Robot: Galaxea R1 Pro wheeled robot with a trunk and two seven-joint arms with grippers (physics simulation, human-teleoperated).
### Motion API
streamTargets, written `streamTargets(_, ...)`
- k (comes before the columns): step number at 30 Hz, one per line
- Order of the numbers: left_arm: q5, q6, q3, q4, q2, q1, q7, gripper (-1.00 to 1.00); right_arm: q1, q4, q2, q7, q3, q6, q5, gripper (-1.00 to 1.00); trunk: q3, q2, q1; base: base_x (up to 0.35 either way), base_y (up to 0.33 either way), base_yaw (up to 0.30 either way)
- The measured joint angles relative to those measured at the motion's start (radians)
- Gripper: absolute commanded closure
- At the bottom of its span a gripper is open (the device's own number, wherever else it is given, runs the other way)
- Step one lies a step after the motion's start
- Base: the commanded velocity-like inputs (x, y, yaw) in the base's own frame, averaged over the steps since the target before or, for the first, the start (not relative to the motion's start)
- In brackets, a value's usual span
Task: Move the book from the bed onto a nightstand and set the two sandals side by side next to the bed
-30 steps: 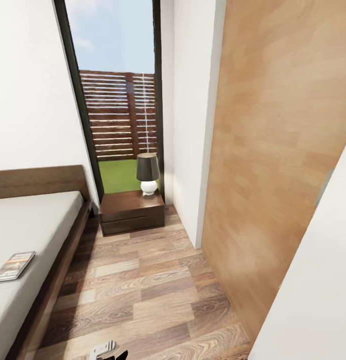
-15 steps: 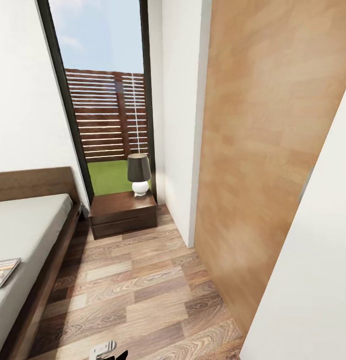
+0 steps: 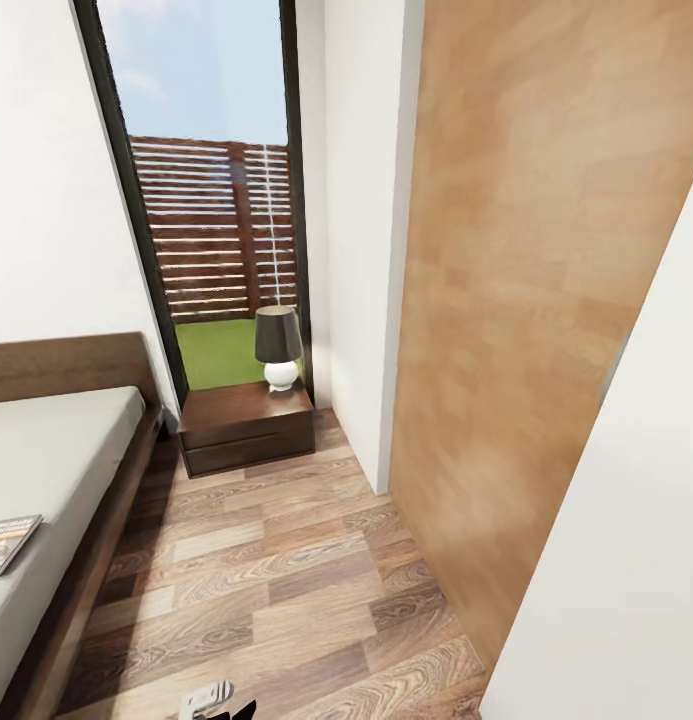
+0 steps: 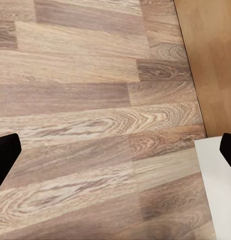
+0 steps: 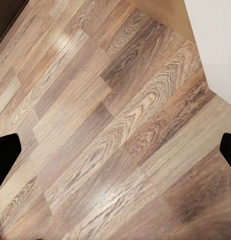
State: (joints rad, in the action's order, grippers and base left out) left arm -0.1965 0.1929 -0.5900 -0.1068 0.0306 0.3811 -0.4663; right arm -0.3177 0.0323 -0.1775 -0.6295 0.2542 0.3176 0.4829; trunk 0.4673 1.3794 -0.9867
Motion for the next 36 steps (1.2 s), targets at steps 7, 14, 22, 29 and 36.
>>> streamTargets(7,0.000,0.000,0.000,0.000,0.000,0.000,-0.001,-1.00,0.000,0.000,0.000,-0.001,0.000,0.000,0.000,-1.00,0.000,0.000,0.000,0.112,0.000,0.000)
streamTargets(14,0.000,0.000,0.000,0.000,0.000,0.000,-0.001,-1.00,0.000,0.000,0.000,-0.001,0.000,0.000,0.000,-1.00,0.000,0.000,0.000,0.161,0.000,0.000)
streamTargets(22,0.000,0.000,0.000,0.000,0.000,0.000,-0.001,-1.00,0.000,0.001,0.000,0.000,0.000,0.000,0.000,-1.00,0.000,0.000,0.000,0.126,0.000,0.000)
streamTargets(29,0.000,0.000,0.000,0.000,0.000,0.000,-0.001,-1.00,0.000,0.001,0.000,-0.001,0.000,0.000,0.000,-1.00,0.000,0.000,0.000,0.177,0.000,0.000)
streamTargets(36,0.000,0.000,0.000,0.000,0.000,0.000,-0.001,-1.00,0.000,0.000,0.000,-0.001,0.000,0.000,0.000,-1.00,0.000,0.000,0.000,0.022,0.000,0.000)
